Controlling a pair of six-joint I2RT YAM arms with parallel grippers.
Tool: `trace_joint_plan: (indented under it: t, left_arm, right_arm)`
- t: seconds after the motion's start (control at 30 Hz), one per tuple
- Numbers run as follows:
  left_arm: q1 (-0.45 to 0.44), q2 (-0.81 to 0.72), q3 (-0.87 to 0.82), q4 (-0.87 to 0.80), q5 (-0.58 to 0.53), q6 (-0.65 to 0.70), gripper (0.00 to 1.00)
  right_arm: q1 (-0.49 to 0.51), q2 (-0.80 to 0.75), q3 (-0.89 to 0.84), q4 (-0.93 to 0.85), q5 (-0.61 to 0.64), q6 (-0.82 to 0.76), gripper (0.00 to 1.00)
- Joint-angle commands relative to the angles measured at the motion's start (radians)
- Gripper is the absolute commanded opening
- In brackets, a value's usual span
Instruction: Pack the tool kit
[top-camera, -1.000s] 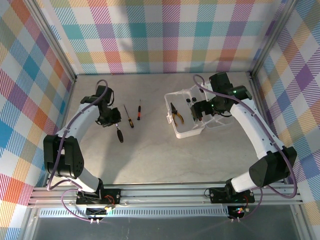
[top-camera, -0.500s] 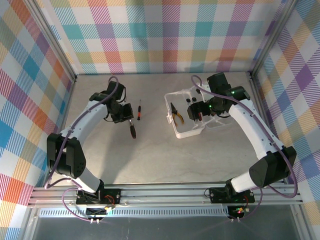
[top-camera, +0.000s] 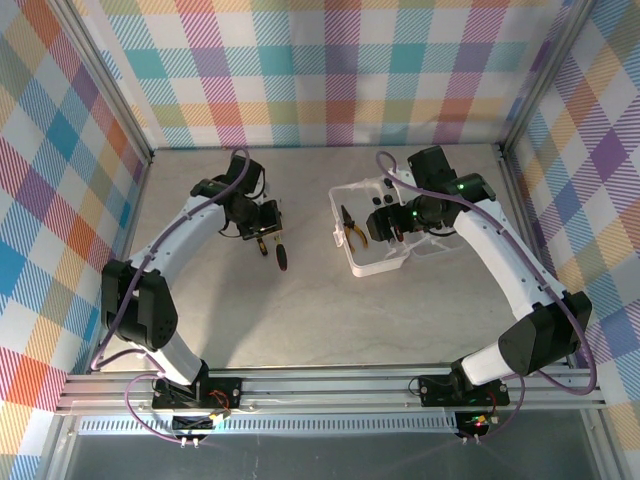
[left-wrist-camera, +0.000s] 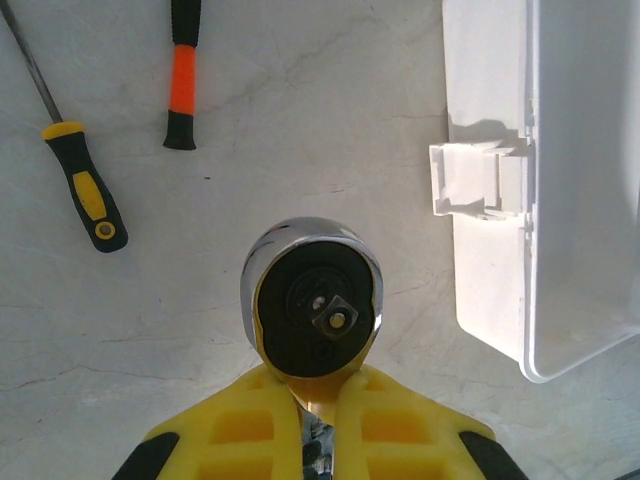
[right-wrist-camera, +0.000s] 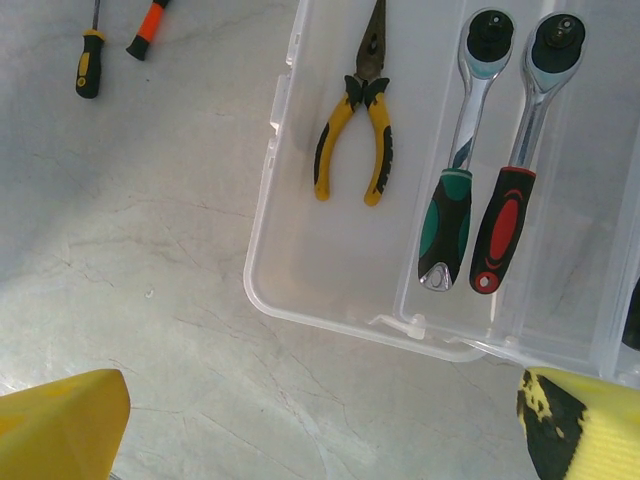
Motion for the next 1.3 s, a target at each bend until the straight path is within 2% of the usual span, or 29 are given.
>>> trace_joint_plan:
  t: [0.0, 0.17, 0.5, 0.9, 1.17, 1.27]
  left_arm:
    - [-0.015, -0.001, 0.024, 0.020, 0.031, -0.017, 0.00]
    - [-0.032, -0.002, 0.055, 0.030, 0.067, -0.025, 0.00]
    - [-0.068, -0.009, 0.080, 0.083, 0.146, -0.063, 0.00]
    - [-0.091, -0.018, 0.093, 0.091, 0.144, -0.069, 0.00]
    - [-0.099, -0.025, 0.091, 0.095, 0.140, -0.069, 0.00]
    - [-0.100, -0.022, 0.089, 0.096, 0.138, -0.070, 0.00]
  right_arm:
    - [0.011, 0.014, -0.003, 0.009, -0.032, 0.006, 0.99]
    - [0.033, 0.027, -0.003, 0.032, -0.076, 0.015, 0.99]
    - [0.119, 0.077, -0.056, 0.249, -0.303, 0.139, 0.99]
    - [0.262, 0.232, -0.064, 0.442, -0.352, 0.243, 0.99]
    - [0.286, 0.262, -0.084, 0.534, -0.406, 0.298, 1.00]
    - [0.288, 0.295, -0.066, 0.519, -0.401, 0.299, 0.98]
